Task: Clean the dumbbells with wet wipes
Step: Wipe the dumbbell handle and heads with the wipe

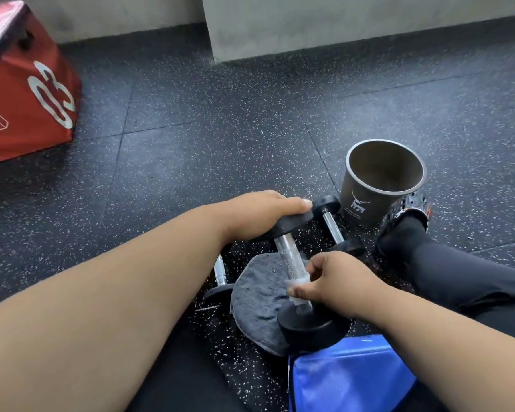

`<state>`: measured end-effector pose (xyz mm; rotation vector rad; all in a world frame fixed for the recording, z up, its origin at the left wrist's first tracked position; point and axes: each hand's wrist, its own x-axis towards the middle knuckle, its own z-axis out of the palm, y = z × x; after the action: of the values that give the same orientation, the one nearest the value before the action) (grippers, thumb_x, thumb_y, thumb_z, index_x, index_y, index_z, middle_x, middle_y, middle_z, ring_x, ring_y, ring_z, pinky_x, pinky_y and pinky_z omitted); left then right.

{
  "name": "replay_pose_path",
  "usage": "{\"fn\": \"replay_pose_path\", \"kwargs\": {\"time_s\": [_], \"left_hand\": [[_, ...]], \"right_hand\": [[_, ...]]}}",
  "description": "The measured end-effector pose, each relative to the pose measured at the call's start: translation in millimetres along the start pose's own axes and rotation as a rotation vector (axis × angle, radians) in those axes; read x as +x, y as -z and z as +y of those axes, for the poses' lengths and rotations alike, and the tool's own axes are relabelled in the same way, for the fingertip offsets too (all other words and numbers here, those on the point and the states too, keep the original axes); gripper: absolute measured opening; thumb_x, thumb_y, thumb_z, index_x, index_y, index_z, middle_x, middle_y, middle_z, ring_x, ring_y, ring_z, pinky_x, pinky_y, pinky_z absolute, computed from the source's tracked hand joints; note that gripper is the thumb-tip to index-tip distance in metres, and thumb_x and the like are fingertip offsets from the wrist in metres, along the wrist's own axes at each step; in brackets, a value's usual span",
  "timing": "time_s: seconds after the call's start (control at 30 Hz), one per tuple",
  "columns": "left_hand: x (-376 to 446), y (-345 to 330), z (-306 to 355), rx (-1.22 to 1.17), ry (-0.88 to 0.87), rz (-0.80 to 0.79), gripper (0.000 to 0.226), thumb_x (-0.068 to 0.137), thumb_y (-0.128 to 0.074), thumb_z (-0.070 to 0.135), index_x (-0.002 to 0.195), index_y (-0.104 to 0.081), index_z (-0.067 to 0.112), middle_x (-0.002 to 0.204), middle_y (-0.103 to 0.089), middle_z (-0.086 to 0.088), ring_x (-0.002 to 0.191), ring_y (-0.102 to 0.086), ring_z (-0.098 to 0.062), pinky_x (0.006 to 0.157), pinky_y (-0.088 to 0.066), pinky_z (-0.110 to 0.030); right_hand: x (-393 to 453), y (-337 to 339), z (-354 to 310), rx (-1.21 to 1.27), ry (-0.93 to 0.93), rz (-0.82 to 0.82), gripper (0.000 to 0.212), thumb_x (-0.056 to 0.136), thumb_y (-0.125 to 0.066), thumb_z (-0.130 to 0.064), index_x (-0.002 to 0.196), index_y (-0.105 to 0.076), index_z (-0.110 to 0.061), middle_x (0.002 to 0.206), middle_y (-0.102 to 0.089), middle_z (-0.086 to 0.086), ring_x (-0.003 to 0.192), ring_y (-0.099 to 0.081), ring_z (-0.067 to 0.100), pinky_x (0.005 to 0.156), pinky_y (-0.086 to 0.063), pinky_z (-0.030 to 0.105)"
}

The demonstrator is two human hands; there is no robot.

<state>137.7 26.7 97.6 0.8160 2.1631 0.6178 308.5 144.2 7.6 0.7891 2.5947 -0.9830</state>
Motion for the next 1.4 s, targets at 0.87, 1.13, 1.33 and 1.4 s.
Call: {"fn": "replay_pose_path", "kwargs": {"time_s": [0.87, 1.13, 1.33, 1.4], "left_hand": [[-20.2, -14.2, 6.4, 0.039, 0.157, 0.077, 0.088, 0.068, -0.05, 0.096, 0.145, -0.049, 0.053, 0.134, -0.066, 0.016, 0.118, -0.064, -0.011, 0.11, -0.047, -0.042], [-20.5, -20.0, 12.9, 0.044, 0.154, 0.076, 0.094, 0.066, -0.051, 0.099, 0.147, -0.049, 0.051, 0.137, -0.064, 0.01, 0.122, -0.064, -0.015, 0.111, -0.047, -0.045], [-22.7, -17.8, 16.8, 0.065, 0.151, 0.058, 0.102, 0.064, -0.048, 0.099, 0.152, -0.045, 0.048, 0.142, -0.062, 0.009, 0.123, -0.063, -0.016, 0.112, -0.047, -0.043], [-22.9, -17.4, 15.5, 0.074, 0.155, 0.054, 0.101, 0.064, -0.048, 0.1, 0.152, -0.045, 0.05, 0.141, -0.062, 0.008, 0.123, -0.063, -0.018, 0.112, -0.047, -0.044]], "right_hand": [[20.9, 7.1, 17.8, 0.656, 0.189, -0.597, 0.061, 0.068, -0.072, -0.017, 0.123, -0.066, -0.043, 0.098, -0.073, 0.007, 0.088, -0.069, 0.029, 0.083, -0.051, 0.049], [1.4, -15.3, -4.2, 0.618, 0.151, -0.338, 0.05, 0.071, -0.089, -0.037, 0.114, -0.063, -0.036, 0.08, -0.07, -0.016, 0.062, -0.059, 0.002, 0.057, -0.05, 0.027], [11.7, 12.4, 10.8, 0.346, 0.236, -0.386, 0.034, 0.069, -0.085, -0.03, 0.088, -0.063, -0.048, 0.074, -0.067, -0.017, 0.067, -0.06, 0.004, 0.071, -0.05, 0.032], [14.0, 22.4, 16.9, 0.336, 0.209, -0.436, 0.041, 0.07, -0.094, -0.021, 0.096, -0.068, -0.039, 0.083, -0.071, -0.005, 0.071, -0.062, 0.006, 0.073, -0.052, 0.033]]}}
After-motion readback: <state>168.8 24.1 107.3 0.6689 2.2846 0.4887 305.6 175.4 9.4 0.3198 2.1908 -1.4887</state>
